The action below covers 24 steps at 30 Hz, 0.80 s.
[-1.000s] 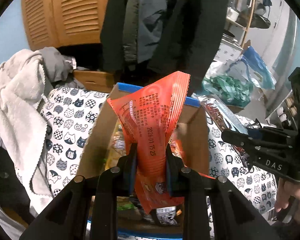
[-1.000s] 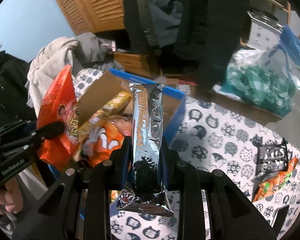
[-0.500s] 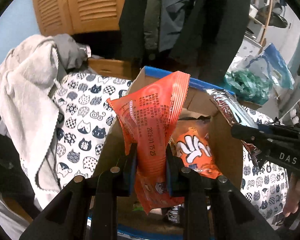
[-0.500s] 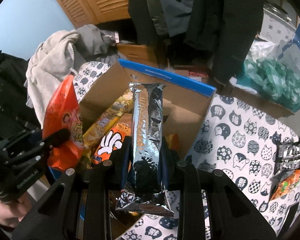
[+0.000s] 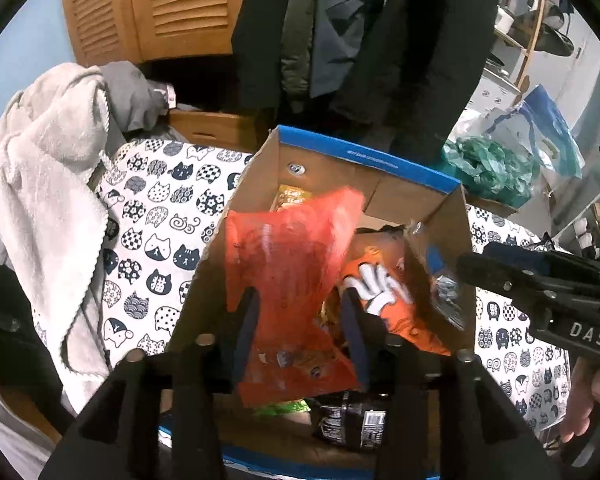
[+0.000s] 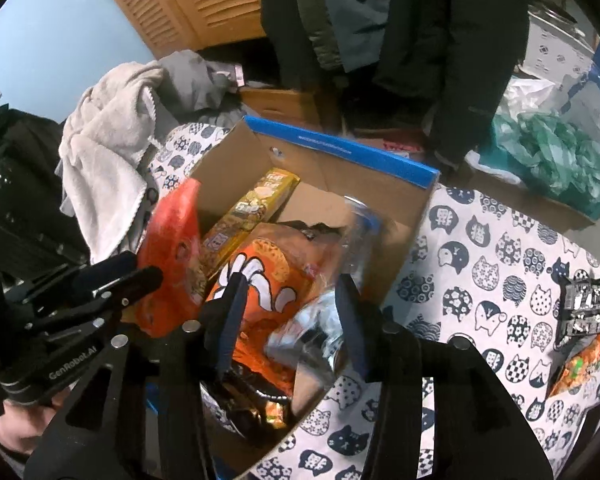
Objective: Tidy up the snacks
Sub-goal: 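Carry both snacks into the box and open both tools, then move both open tools back over the remaining snacks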
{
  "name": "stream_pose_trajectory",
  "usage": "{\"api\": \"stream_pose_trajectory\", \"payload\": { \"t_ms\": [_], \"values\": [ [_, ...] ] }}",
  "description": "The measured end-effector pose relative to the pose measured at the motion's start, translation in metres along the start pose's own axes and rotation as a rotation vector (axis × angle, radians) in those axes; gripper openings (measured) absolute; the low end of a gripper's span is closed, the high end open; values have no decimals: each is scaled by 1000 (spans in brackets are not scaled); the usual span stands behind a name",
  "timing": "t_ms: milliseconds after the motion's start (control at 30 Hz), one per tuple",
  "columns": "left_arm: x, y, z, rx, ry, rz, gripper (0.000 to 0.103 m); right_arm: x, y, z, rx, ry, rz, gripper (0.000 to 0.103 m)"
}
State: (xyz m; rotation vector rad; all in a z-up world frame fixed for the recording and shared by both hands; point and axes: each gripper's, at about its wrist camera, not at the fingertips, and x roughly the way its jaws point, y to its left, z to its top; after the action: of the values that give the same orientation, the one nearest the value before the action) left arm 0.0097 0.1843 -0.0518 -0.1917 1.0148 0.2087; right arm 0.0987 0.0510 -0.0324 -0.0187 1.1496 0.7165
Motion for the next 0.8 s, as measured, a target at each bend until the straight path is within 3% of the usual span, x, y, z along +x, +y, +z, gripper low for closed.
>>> {"api": "stream_pose_trajectory", "payload": {
  "t_ms": [100, 267, 800],
  "values": [
    [-2, -6, 1, 11, -7, -9, 56, -8, -5, -2, 3, -14, -17, 63],
    [0, -17, 3, 7, 3, -65, 59, -18, -21, -9, 23, -19, -50, 68],
    [4, -91, 3, 148, 14, -124, 64, -60, -92, -32, 126, -55, -145, 69]
  ]
}}
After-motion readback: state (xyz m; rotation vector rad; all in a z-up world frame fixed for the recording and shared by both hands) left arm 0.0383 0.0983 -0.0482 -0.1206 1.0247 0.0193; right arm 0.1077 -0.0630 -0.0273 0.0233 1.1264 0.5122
